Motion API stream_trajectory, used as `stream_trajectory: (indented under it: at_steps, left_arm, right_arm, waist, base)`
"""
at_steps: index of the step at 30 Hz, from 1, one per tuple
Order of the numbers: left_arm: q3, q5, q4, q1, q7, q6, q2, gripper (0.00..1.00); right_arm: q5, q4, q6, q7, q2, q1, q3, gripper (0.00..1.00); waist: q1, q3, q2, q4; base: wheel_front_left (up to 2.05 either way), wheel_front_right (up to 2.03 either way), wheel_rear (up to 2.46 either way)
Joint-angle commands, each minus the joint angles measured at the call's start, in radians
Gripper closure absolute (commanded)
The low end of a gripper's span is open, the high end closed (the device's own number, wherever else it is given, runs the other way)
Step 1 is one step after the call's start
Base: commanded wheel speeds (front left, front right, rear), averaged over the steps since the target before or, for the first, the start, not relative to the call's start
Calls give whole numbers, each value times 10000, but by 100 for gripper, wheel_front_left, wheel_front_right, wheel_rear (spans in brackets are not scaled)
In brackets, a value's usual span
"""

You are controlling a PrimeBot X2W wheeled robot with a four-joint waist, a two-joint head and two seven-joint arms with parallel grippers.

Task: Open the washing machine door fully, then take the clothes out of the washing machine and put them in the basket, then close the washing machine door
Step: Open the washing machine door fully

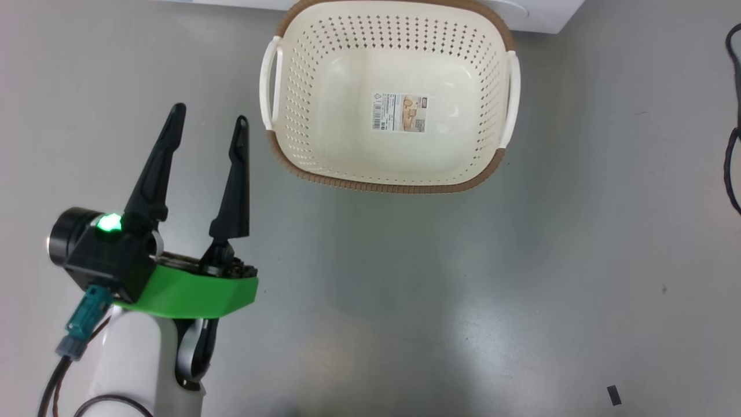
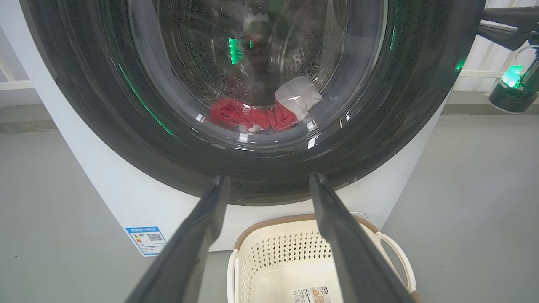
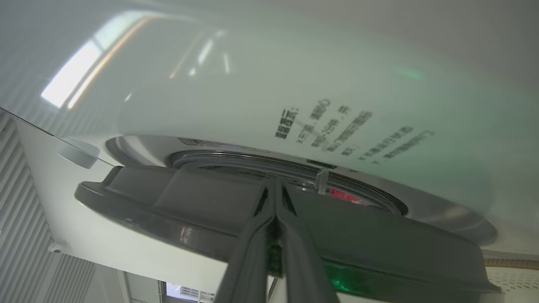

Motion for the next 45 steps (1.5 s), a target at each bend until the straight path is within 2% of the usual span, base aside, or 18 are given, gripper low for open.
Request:
stream_trajectory:
  at_steps: [1,16,45]
  left_arm:
    - [257,-20,-216,-46,-76,-55,255,0]
    - [257,84,-66,-61,-76,-55,247,0]
    - [257,24,186,-37,-76,-55,272,0]
  right_arm:
    - [52,-259,6,125,66,-212,-75,100]
    - [9,-57,6,1280,72,-627,-91,100]
    - [-231,-584,6,2719,635,518,116,100]
  waist:
    - [-1,97,-1,116]
    - [-1,252,-1,274]
    - [-1,-147,-1,-179]
  base:
    - [0,0,0]
    - [0,0,0]
    - [0,0,0]
